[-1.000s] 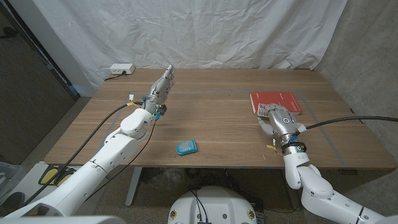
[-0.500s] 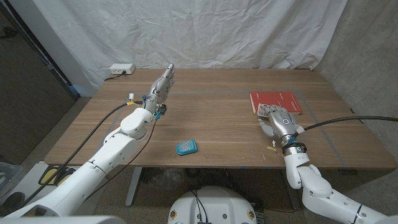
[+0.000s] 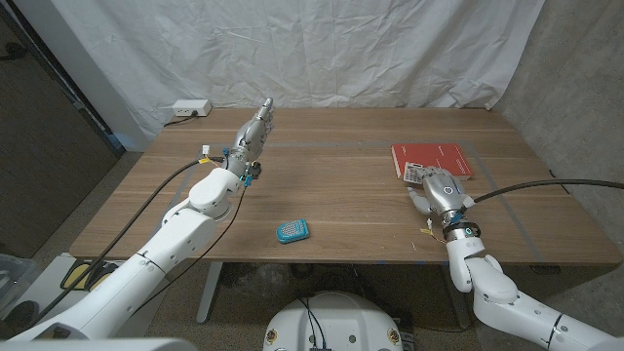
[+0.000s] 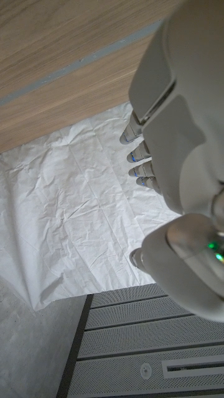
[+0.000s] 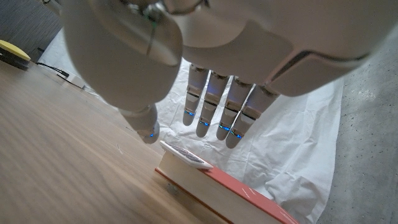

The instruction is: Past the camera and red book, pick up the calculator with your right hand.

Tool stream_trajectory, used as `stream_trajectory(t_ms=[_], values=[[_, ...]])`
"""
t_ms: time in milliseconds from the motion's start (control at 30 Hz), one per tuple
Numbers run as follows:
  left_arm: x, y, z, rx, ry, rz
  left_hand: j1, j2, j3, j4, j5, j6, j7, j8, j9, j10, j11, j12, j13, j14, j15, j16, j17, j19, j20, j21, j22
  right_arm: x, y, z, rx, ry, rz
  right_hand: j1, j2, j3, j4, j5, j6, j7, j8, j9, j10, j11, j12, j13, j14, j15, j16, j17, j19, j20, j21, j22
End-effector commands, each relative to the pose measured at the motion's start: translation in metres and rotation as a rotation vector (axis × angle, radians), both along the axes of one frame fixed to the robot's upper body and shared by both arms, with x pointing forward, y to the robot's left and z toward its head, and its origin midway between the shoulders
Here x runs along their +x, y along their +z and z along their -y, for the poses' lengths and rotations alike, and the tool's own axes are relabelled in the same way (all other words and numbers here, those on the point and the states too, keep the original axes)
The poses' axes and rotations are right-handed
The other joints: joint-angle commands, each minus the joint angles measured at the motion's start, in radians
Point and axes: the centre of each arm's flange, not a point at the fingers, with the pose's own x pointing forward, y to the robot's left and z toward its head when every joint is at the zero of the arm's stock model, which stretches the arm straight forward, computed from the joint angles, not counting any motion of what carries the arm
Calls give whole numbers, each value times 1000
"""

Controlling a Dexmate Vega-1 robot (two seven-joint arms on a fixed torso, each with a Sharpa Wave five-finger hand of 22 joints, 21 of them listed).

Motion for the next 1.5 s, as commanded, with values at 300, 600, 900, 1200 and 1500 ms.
stream_trajectory(t_ms=[300,600,900,1200,1500], values=[[0,1,1,-2,5,1,1,12,-8,4,0,-2,3,4,5,-4,2,5,4,1,1,1,4,-10,-46,4,4,12,2,4,14,2,-3,-6,6,0,0,10,17,-7,12,5,16,-4,11,7,19,-96,10,7,15,-52,0,4],[3,-2,3,3,1,-13,1,12,-9,4,0,-2,2,4,5,-4,4,5,4,1,2,1,4,-10,-46,4,4,16,-2,4,16,12,-9,-6,8,0,0,11,19,-9,14,6,18,-5,12,8,23,-95,12,9,17,-52,0,4],[5,-2,3,0,2,-15,2,13,-11,4,0,-3,1,3,5,-6,0,5,4,-1,2,1,4,-11,-46,4,4,19,-1,5,7,5,-5,-6,11,-1,1,13,22,-11,15,7,22,-5,14,9,28,-96,13,11,20,-52,1,5],[0,-2,4,5,9,-17,2,14,-13,4,0,-2,1,4,5,-7,0,5,4,-1,2,0,4,-11,-46,5,4,27,-2,12,8,7,9,-6,13,-1,2,14,24,-11,17,9,25,-11,15,10,31,-95,14,13,22,-53,1,5],[-5,1,4,9,19,-10,2,15,-15,4,0,-4,0,3,5,-8,0,4,4,-4,0,0,4,-10,-46,5,4,30,-5,12,3,28,36,12,17,5,-7,20,36,-16,23,12,43,-17,23,13,43,-106,15,14,30,-58,3,6]])
